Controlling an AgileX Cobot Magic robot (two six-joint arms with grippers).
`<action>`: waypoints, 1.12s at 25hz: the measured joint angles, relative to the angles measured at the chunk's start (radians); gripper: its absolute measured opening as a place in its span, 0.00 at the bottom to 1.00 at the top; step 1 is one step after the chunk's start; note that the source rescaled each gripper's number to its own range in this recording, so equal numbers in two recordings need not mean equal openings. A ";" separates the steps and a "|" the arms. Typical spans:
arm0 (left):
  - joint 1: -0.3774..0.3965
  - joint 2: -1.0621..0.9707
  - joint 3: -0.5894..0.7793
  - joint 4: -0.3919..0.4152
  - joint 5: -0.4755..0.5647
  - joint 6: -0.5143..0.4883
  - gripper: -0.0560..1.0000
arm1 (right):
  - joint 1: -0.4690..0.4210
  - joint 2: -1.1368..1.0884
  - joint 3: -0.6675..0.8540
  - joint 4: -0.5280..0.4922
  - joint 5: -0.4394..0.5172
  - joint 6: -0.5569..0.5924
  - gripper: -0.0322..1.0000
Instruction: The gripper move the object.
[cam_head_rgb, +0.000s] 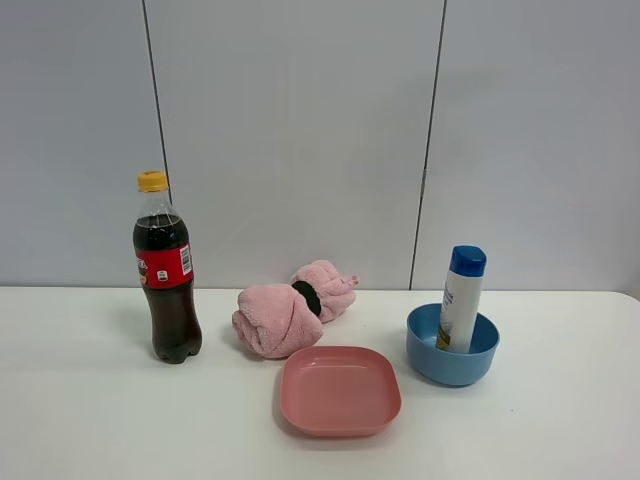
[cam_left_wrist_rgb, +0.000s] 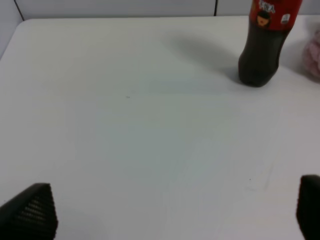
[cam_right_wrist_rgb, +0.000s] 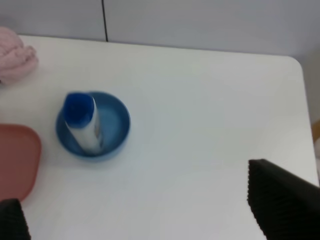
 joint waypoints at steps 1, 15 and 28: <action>0.000 0.000 0.000 0.000 0.000 0.000 1.00 | 0.000 -0.042 0.017 -0.011 0.015 0.000 0.81; 0.000 0.000 0.000 0.000 0.000 0.000 1.00 | -0.059 -0.547 0.475 0.000 0.059 0.101 0.81; 0.000 0.000 0.000 0.000 0.000 0.000 1.00 | -0.338 -0.847 0.696 0.075 0.063 0.013 0.81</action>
